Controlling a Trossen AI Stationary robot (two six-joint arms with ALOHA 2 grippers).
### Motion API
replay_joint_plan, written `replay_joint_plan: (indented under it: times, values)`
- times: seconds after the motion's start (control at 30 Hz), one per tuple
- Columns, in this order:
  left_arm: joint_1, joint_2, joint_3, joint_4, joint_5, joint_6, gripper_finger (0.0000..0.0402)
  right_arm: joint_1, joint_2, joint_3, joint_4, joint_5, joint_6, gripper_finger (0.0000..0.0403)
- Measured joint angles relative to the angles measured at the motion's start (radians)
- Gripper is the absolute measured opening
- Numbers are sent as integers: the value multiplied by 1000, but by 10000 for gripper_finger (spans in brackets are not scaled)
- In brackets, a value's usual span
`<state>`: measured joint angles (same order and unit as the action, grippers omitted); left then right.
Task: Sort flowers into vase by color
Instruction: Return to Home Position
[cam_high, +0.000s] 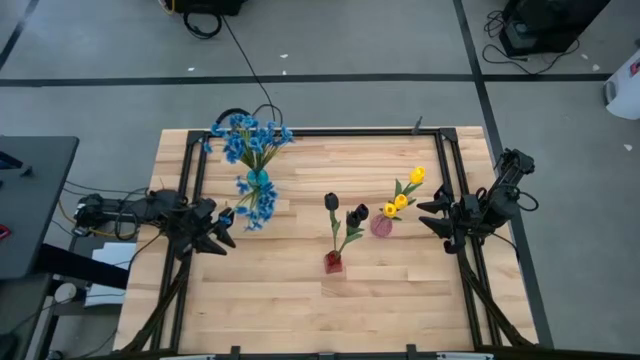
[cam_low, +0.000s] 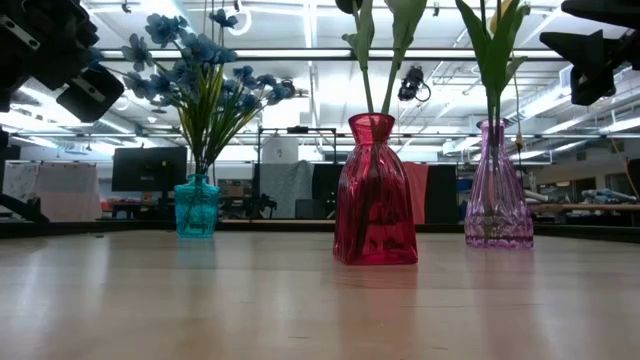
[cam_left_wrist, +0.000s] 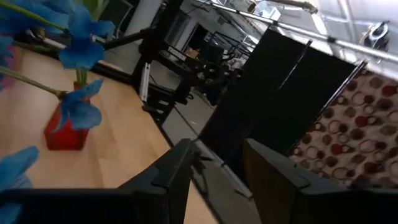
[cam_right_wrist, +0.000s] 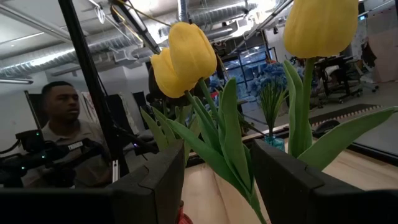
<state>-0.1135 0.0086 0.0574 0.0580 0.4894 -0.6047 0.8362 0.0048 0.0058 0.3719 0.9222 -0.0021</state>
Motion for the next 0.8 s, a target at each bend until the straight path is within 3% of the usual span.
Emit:
replay_joint_plan:
  times: [0.8]
  values:
    - [0,0,0,2,-3,25,152,0,0,0,0,0,0,196]
